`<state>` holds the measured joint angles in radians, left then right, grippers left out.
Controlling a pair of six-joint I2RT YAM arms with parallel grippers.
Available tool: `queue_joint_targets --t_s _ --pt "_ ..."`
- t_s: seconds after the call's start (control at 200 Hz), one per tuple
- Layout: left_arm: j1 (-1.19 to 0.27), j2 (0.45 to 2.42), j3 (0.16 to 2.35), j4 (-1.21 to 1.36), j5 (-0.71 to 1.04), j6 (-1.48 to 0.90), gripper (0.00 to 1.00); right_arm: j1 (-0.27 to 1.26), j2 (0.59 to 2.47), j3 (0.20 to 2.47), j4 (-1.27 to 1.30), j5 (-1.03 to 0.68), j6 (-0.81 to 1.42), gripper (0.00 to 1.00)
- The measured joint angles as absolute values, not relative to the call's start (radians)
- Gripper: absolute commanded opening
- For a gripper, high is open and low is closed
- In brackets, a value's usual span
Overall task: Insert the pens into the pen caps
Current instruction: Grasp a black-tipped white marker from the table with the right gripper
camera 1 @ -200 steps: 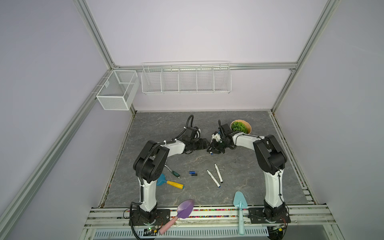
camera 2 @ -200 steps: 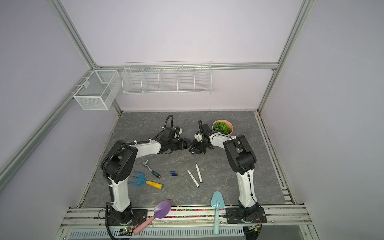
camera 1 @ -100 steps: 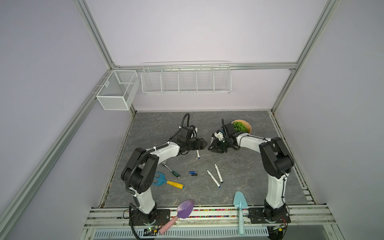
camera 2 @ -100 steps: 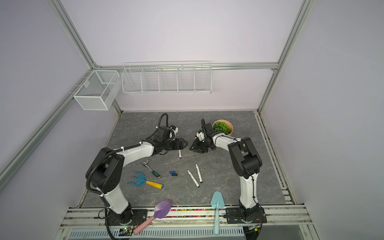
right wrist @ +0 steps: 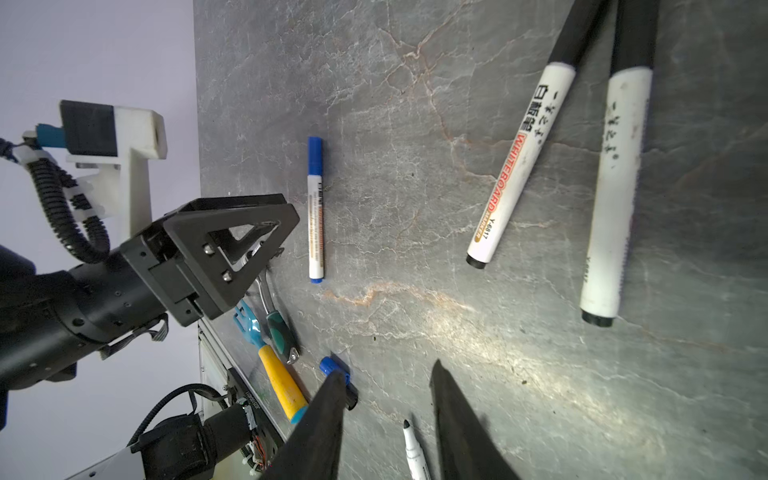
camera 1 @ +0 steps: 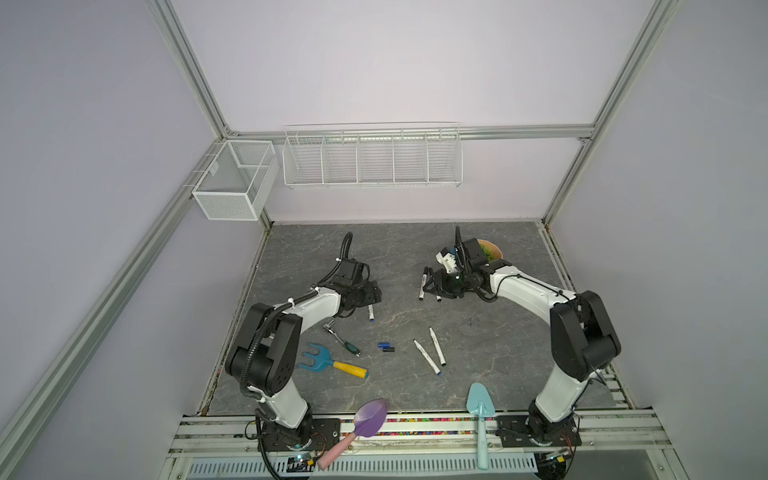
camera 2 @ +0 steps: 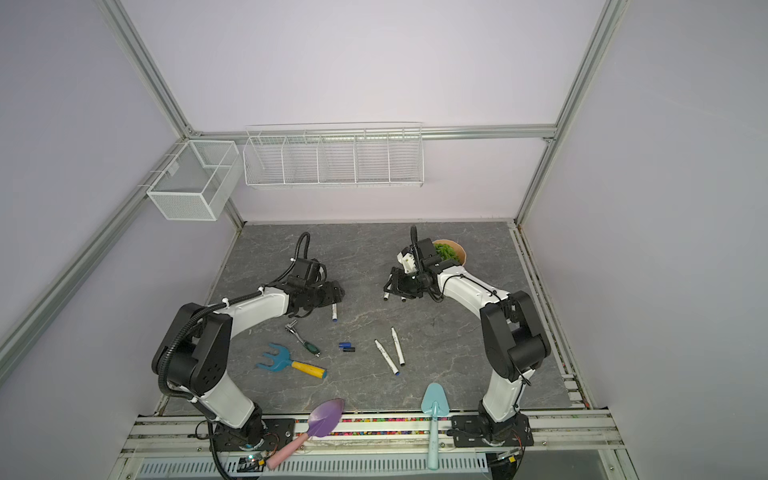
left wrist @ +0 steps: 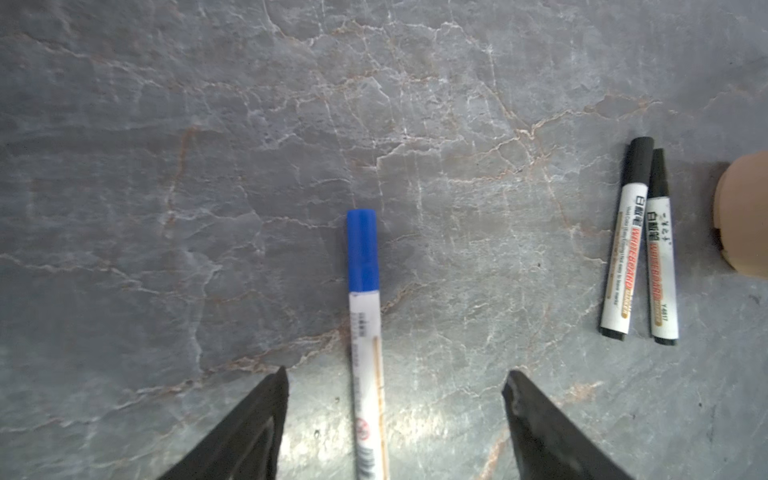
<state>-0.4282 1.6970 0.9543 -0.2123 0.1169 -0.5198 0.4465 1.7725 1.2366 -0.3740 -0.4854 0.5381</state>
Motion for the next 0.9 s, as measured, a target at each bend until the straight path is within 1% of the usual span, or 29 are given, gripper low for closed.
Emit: queue_joint_targets --t_s 0.285,0.455,0.685,0.9 --pt "-0.440 1.738 0.962 -0.225 0.157 -0.532 0.80 0.442 1.773 1.236 -0.384 -0.486 0.530 0.39" --pt "-0.482 1.748 0.975 -0.224 0.177 -0.552 0.80 0.439 1.773 1.236 -0.385 -0.486 0.530 0.38" --pt "-0.553 1.825 1.069 -0.199 0.211 -0.613 0.80 0.433 1.758 1.234 -0.396 -0.485 0.522 0.38" --pt "-0.576 1.892 1.168 -0.154 0.236 -0.661 0.79 0.432 1.689 1.204 -0.434 -0.467 0.491 0.39"
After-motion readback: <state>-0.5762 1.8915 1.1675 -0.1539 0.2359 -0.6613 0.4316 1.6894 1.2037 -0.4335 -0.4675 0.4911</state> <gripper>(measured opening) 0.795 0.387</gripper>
